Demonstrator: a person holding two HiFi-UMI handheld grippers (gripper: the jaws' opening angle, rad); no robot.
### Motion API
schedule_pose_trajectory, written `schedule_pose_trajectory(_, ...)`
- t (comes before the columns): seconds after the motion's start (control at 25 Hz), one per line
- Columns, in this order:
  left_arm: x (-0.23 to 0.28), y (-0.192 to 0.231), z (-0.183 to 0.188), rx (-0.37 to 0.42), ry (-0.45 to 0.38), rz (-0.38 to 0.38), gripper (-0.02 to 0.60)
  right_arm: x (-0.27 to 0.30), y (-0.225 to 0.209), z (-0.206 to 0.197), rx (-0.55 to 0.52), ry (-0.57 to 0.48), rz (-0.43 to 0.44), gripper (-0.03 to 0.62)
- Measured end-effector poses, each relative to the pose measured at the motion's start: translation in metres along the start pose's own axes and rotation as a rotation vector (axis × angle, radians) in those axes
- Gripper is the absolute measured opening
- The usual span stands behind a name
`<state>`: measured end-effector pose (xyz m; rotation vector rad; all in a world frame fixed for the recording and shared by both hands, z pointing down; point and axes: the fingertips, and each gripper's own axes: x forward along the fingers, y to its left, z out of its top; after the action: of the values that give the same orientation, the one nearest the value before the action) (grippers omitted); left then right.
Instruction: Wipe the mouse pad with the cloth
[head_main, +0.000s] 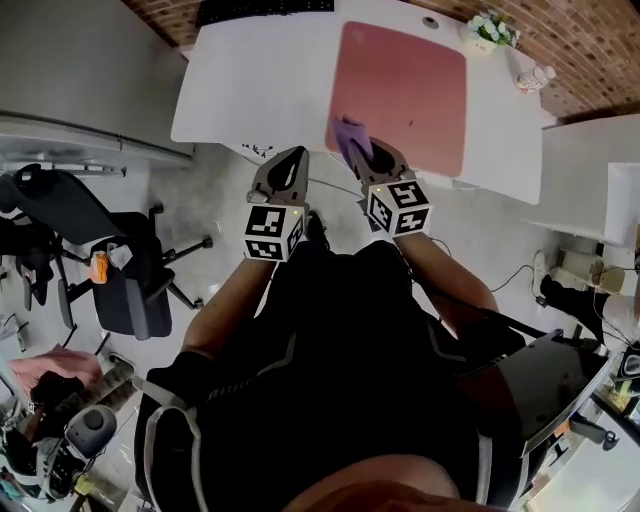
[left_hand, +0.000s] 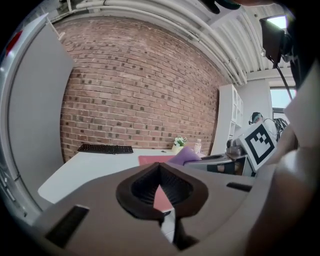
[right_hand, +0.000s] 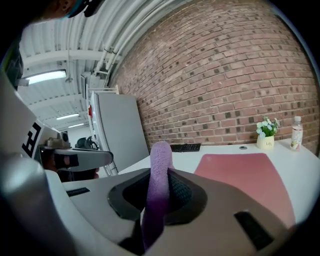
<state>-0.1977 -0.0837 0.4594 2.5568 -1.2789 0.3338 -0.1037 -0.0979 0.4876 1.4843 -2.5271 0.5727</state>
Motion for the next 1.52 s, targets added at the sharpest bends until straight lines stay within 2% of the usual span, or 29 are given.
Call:
schedule_pose_trajectory(0.24,0.019,0.038,-0.024,-0.056,0.040,0.030,0.000,0.052,0.009,-0.024,-0.005,0.079,0.024,0.058)
schedule_pose_trajectory(0.4,0.036,0.053,-0.042,-0.056,0.085,0.057,0.000,0.081,0.008,-0.045,-0.008,0.155,0.029,0.058)
schedule_pose_trajectory(0.6,0.045,0.077,-0.062,-0.080,0.147,0.107,0.000,0.117,0.009,-0.069,0.022,0.193,0.075,0.058)
schedule_pose_trajectory(0.76,0.049,0.087,-0.079,-0.142,0.198,0.154,0.000,0.134,-0.003,-0.084,0.073,0.208,0.091,0.058)
schedule_pose_trajectory(0.92,0.050,0.093,-0.086,-0.235,0.211,0.193,0.000,0.141,-0.022,-0.098,0.136,0.224,0.046,0.058)
schedule_pose_trajectory(1.08,0.059,0.091,-0.084,-0.231,0.219,0.187,0.000,0.140,-0.046,-0.109,0.121,0.256,-0.012,0.058)
schedule_pose_trajectory(1.24,0.068,0.089,-0.087,-0.302,0.233,0.197,0.000,0.135,-0.061,-0.117,0.110,0.270,-0.050,0.058)
schedule_pose_trajectory(1.52,0.090,0.069,-0.088,-0.274,0.262,0.142,0.000,0.120,-0.089,-0.125,0.125,0.279,-0.099,0.058)
